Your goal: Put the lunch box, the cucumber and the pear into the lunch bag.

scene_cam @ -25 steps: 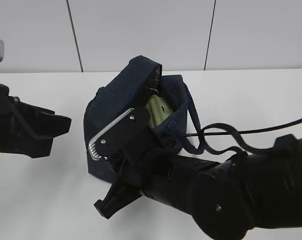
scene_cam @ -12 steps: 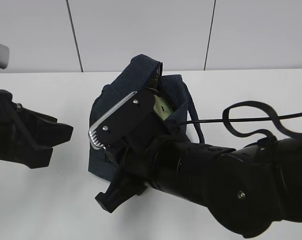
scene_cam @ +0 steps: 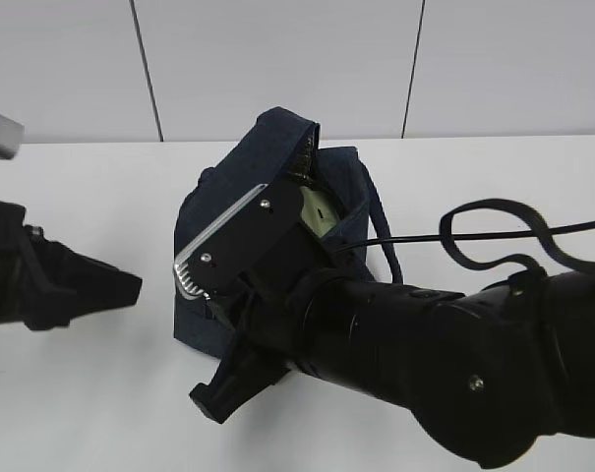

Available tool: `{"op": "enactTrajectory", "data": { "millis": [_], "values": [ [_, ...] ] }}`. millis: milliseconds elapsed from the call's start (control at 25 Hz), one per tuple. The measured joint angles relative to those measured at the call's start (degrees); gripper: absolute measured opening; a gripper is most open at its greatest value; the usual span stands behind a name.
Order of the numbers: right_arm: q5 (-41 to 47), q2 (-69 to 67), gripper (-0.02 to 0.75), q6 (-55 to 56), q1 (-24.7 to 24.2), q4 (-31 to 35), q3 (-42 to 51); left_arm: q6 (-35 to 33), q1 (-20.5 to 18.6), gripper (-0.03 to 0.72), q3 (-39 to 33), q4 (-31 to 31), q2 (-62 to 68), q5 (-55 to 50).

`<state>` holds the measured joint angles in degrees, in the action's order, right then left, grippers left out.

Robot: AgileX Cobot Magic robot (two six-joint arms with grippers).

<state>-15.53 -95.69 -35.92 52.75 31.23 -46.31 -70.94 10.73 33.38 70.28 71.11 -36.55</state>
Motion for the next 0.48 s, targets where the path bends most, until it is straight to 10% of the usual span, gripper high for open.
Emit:
{"op": "enactTrajectory", "data": {
  "millis": [160,480],
  "values": [
    [0.4,0.0,0.000,-0.1,0.0,0.0,0.0,-9.1,-6.2,0.241,2.4,8.7,3.8,-6.0],
    [1.2,0.0,0.000,-0.2,0.0,0.0,0.0,-12.0,-4.9,0.241,11.1,8.8,14.7,-13.8]
  ]
}}
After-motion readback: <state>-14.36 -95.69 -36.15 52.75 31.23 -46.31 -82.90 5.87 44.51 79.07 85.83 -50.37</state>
